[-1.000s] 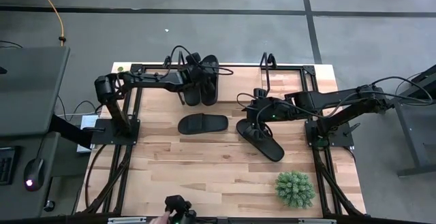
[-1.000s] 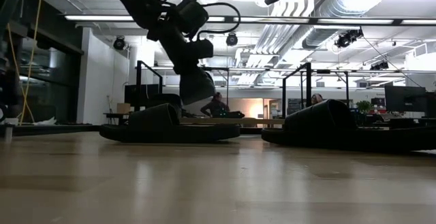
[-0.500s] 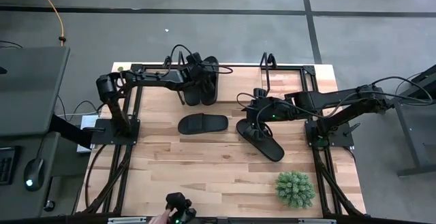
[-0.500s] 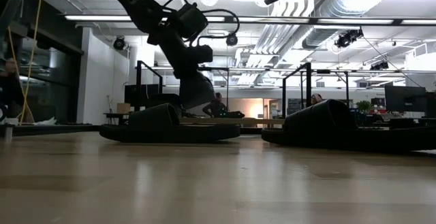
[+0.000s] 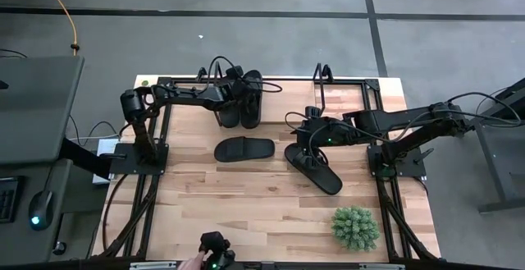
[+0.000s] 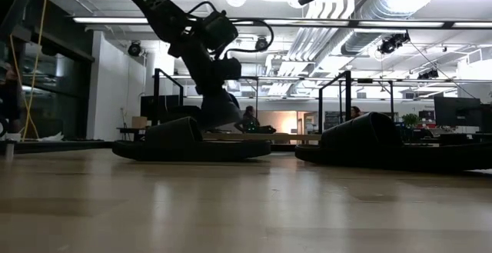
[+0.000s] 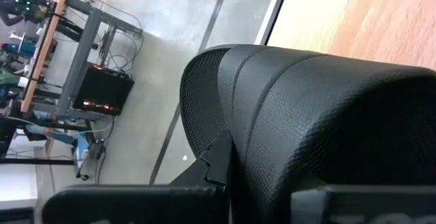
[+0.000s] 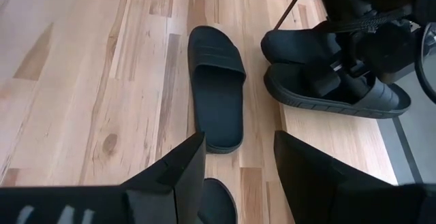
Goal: Pick and place slides into the shelf
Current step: Put the black slipper on the shelf
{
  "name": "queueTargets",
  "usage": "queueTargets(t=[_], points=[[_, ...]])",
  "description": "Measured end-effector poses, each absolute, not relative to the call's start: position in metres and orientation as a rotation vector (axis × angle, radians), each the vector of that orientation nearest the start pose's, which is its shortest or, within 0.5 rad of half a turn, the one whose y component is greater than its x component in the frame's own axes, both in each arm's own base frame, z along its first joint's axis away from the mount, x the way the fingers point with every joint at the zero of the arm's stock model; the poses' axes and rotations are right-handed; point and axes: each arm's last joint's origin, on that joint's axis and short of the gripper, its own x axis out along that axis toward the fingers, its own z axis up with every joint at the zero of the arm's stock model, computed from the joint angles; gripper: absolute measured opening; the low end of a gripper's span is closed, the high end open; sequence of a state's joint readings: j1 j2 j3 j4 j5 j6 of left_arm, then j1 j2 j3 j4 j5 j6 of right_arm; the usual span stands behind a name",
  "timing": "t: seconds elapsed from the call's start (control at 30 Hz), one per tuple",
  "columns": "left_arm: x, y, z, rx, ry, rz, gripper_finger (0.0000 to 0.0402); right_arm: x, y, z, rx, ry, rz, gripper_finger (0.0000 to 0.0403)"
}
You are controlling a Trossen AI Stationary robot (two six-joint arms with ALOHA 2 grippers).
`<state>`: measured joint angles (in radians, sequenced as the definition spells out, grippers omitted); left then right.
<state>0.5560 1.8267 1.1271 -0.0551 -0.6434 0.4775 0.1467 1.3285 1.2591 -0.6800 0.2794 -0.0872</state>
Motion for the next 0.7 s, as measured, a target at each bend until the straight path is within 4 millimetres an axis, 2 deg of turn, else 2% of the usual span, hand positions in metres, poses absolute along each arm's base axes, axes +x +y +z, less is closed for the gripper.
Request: queueTargets(t=[0.7], points=[[0.3126,0.2148,0.1844,0.450,1.072,0.911,0.0014,0.2734,0.0324,0.3375,-0.240,0.739,-0.093,0.0165]])
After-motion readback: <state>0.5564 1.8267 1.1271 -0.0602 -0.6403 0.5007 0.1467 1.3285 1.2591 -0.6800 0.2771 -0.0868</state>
